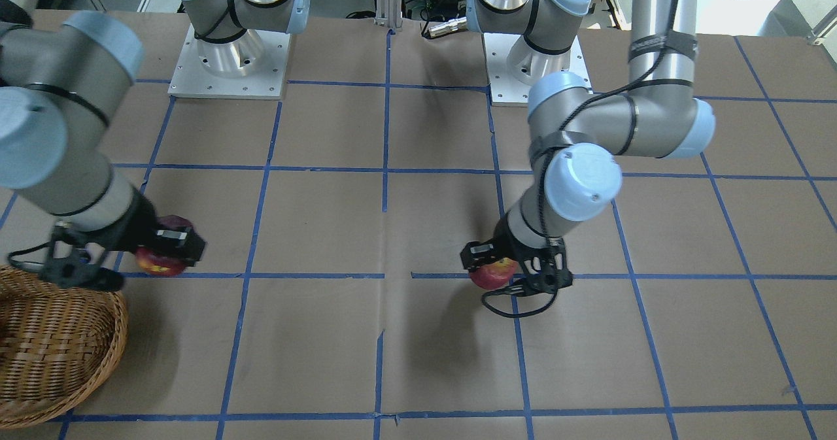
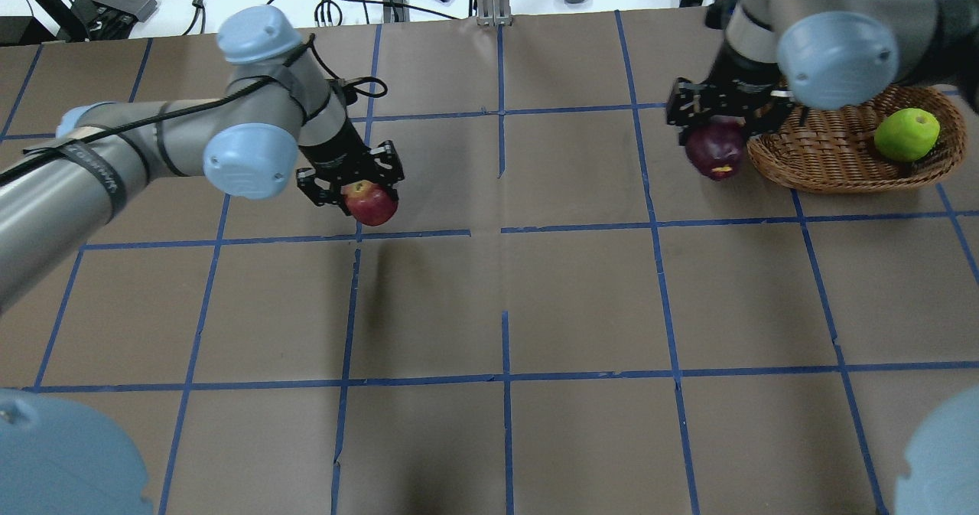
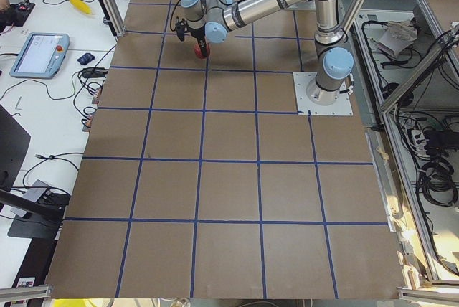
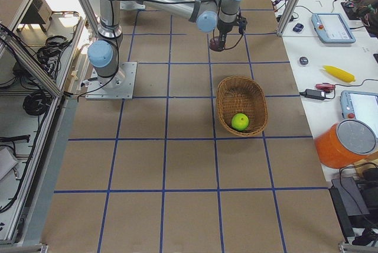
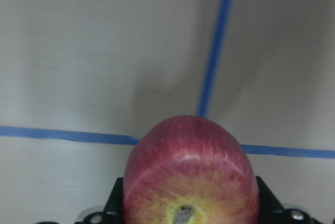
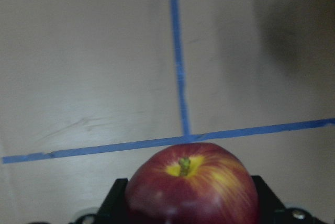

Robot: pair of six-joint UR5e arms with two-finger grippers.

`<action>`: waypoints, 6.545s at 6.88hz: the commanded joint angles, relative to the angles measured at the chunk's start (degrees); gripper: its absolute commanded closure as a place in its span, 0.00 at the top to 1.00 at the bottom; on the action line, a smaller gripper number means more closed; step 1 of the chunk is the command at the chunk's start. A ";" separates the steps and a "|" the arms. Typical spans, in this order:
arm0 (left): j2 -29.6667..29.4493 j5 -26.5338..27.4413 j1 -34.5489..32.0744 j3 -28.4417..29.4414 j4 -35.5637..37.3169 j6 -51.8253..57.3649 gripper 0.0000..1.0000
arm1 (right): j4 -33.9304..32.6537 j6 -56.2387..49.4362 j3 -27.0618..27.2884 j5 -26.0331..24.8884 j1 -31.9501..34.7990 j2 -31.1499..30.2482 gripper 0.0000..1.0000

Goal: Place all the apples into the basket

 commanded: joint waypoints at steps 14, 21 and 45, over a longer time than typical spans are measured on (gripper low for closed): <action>18.54 5.04 0.37 5.43 -21.51 23.77 1.00 | 4.16 -12.17 -13.95 -4.17 -3.45 9.21 1.00; 16.17 5.07 1.17 15.73 -30.60 24.53 1.00 | 5.69 23.62 -13.34 6.82 27.26 17.24 1.00; 19.96 5.07 1.26 14.32 -28.05 24.44 1.00 | -4.16 -10.58 -12.46 -6.54 -9.46 18.49 0.79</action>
